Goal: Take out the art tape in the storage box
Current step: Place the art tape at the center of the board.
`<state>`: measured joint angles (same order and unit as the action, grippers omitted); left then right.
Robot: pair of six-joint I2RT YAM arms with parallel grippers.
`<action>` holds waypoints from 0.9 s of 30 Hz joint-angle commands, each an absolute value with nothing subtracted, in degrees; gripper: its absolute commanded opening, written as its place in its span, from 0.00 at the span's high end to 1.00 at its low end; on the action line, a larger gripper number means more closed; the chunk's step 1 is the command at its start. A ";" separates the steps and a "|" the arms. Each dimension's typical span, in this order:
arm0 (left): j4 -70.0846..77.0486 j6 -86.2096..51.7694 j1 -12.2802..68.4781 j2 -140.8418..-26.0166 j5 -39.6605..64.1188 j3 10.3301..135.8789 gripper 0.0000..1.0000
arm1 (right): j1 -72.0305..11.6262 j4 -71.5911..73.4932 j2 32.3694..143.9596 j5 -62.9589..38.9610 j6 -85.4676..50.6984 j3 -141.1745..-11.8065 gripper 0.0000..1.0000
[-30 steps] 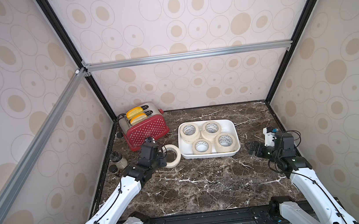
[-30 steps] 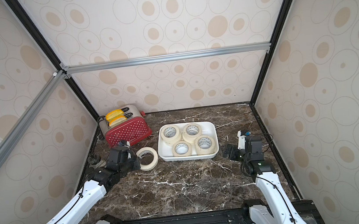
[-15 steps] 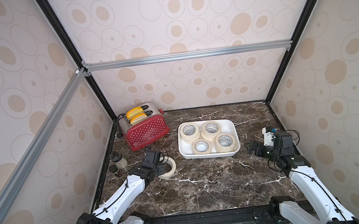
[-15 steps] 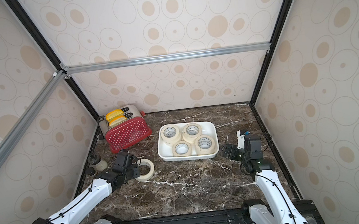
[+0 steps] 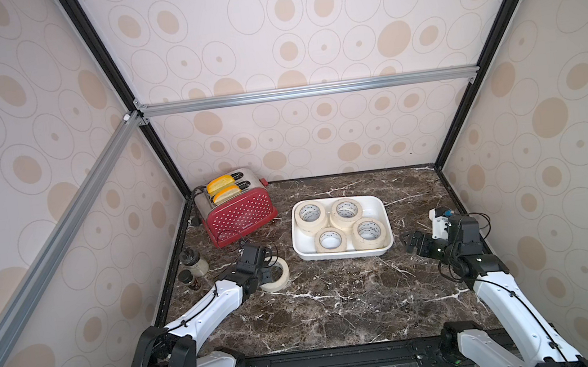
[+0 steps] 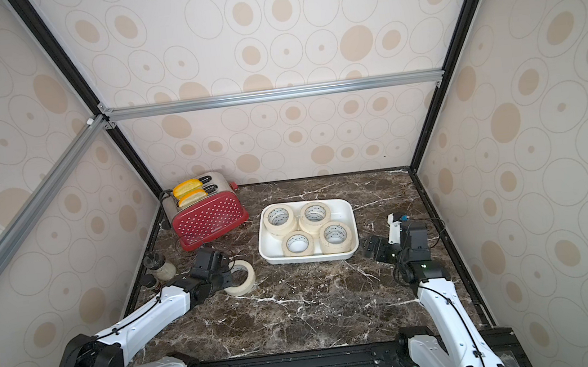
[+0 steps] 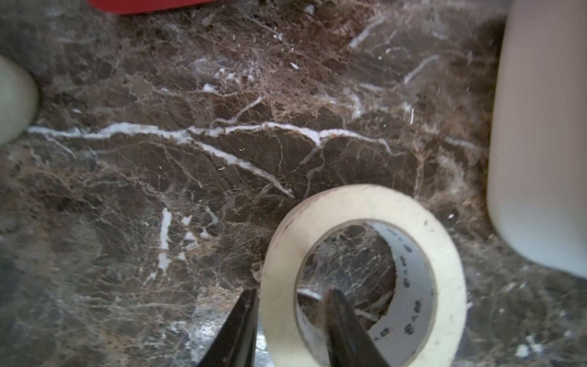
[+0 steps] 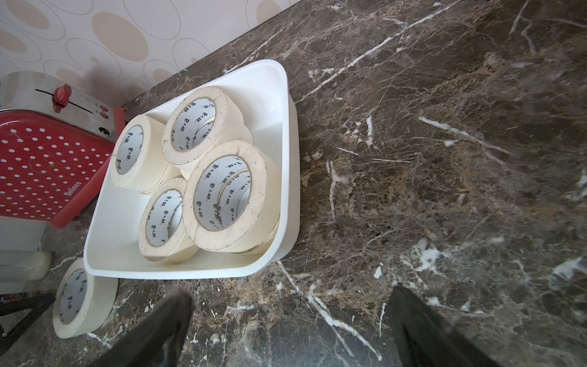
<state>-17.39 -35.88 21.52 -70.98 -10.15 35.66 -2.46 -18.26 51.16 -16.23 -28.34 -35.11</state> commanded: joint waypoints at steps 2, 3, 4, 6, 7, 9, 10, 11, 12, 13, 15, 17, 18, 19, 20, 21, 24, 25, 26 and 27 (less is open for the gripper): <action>-16.33 -36.59 21.18 -69.99 -9.93 37.31 0.51 | -2.56 -18.55 50.64 -16.61 -27.94 -37.18 0.00; -16.34 -36.35 21.14 -69.89 -9.34 37.86 0.48 | -2.62 -18.48 50.72 -16.67 -28.02 -37.24 0.00; -16.42 -36.15 21.18 -69.70 -8.67 38.41 0.45 | -2.55 -18.46 50.73 -16.78 -28.09 -37.24 0.00; -16.46 -35.61 21.18 -69.20 -7.03 39.74 0.38 | -2.61 -18.46 50.74 -17.10 -28.13 -37.27 0.00; -16.23 -35.40 21.14 -68.87 -6.01 40.39 0.33 | -2.57 -18.47 50.84 -17.30 -28.25 -37.34 0.00; -14.56 -34.57 21.18 -68.19 -3.72 41.19 0.26 | -2.63 -18.46 50.82 -17.43 -28.35 -37.34 0.00; -13.90 -34.40 21.33 -67.99 -2.87 41.75 0.24 | -2.63 -18.37 50.89 -17.57 -28.45 -37.30 0.00; -13.62 -34.30 21.51 -67.98 -2.30 42.36 0.22 | -2.56 -18.37 50.98 -17.63 -28.53 -37.33 0.00; -13.50 -34.05 21.90 -68.15 -1.59 43.42 0.21 | -2.59 -18.30 51.03 -17.68 -28.74 -37.27 0.00; -13.53 -33.70 22.43 -68.53 -1.11 44.55 0.20 | -2.60 -18.28 51.20 -17.91 -28.90 -37.27 0.00; -13.69 -33.34 24.05 -69.54 -0.66 46.65 0.17 | -2.60 -18.19 51.41 -18.43 -29.09 -37.08 0.00; -13.86 -33.17 26.36 -70.97 -0.57 48.94 0.16 | -2.56 -18.20 51.67 -18.69 -29.31 -36.92 0.00; -13.94 -32.99 27.70 -71.99 -0.33 50.32 0.15 | -2.63 -18.19 51.76 -18.80 -29.32 -36.87 0.00; -14.06 -33.00 28.74 -73.23 0.17 51.81 0.14 | -2.71 -18.19 51.93 -18.80 -29.39 -36.75 0.00; -14.08 -33.00 29.49 -74.48 0.83 52.91 0.14 | -2.63 -18.11 51.99 -18.80 -29.52 -36.66 0.00; -14.09 -33.03 30.10 -75.84 1.58 54.12 0.14 | -2.64 -18.10 52.03 -18.96 -29.66 -36.57 0.00; -14.78 -32.22 31.30 -80.31 3.09 57.62 0.14 | -2.71 -18.04 52.26 -19.34 -29.84 -36.48 0.00; -15.17 -31.90 31.71 -81.81 3.31 58.85 0.13 | -2.69 -18.02 52.34 -19.43 -29.88 -36.50 0.00; -15.44 -31.47 32.06 -82.98 3.47 59.78 0.13 | -2.70 -18.05 52.35 -19.57 -29.92 -36.37 0.00; -15.75 -31.12 32.47 -84.20 3.43 60.82 0.13 | -2.65 -18.11 52.31 -19.53 -29.89 -36.28 0.00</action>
<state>-14.09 -33.28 31.70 -81.87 2.20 57.34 -2.46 -18.44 52.12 -18.65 -29.54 -35.86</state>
